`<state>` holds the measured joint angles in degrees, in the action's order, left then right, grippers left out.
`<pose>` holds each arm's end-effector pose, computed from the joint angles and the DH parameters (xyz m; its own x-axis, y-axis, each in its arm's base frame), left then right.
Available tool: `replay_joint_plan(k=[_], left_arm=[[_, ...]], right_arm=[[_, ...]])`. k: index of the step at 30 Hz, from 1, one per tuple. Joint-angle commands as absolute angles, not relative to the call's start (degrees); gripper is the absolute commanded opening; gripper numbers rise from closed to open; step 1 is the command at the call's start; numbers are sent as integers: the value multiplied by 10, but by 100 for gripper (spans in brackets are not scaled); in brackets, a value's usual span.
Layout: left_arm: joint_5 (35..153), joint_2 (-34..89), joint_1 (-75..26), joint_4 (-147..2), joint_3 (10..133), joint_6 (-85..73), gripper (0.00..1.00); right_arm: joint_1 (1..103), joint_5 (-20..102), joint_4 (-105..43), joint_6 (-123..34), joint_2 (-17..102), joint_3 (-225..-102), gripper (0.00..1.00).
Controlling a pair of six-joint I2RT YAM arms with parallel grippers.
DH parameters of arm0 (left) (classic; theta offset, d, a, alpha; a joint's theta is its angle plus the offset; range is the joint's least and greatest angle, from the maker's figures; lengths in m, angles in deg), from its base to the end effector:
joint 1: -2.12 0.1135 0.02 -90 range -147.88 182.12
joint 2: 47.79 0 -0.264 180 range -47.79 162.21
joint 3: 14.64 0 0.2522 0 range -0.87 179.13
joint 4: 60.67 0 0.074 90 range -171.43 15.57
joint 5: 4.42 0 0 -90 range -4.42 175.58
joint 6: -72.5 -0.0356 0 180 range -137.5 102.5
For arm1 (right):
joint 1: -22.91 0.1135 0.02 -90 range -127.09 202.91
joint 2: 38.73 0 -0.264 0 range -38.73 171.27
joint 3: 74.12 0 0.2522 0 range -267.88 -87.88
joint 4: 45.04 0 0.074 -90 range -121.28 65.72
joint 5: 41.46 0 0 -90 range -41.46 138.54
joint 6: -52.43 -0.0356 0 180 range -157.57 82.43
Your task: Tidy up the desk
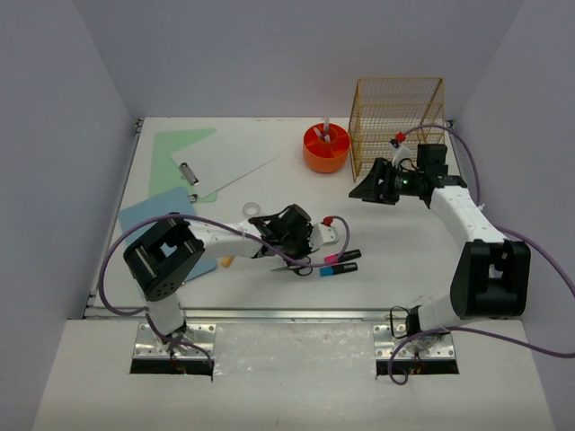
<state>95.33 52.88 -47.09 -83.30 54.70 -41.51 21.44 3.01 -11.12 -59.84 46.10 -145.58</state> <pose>0.2231 -0.2678 0.1536 -0.1524 0.7905 -0.5932 0.9560 0.2701 0.1143 0.3092 0.0175 0.2454 -0.8563 0.2875 -0.4290 -0.1528 0.6524 0.7423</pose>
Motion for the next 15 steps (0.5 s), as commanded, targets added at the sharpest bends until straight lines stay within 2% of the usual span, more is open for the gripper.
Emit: replay_joint_plan(k=[1,7,15], left_arm=[[893,432,-427,-805,581,-352,0],[835,371,-406,-800,598,-306,0],[817,361,-404,-812,624,-273,0]], right_arm=[[219,2,-134,-612,442,-1486,67],[299,1,-170,-634,434,-1486,68],[390,-8,-231,-703,489,-1515,66]])
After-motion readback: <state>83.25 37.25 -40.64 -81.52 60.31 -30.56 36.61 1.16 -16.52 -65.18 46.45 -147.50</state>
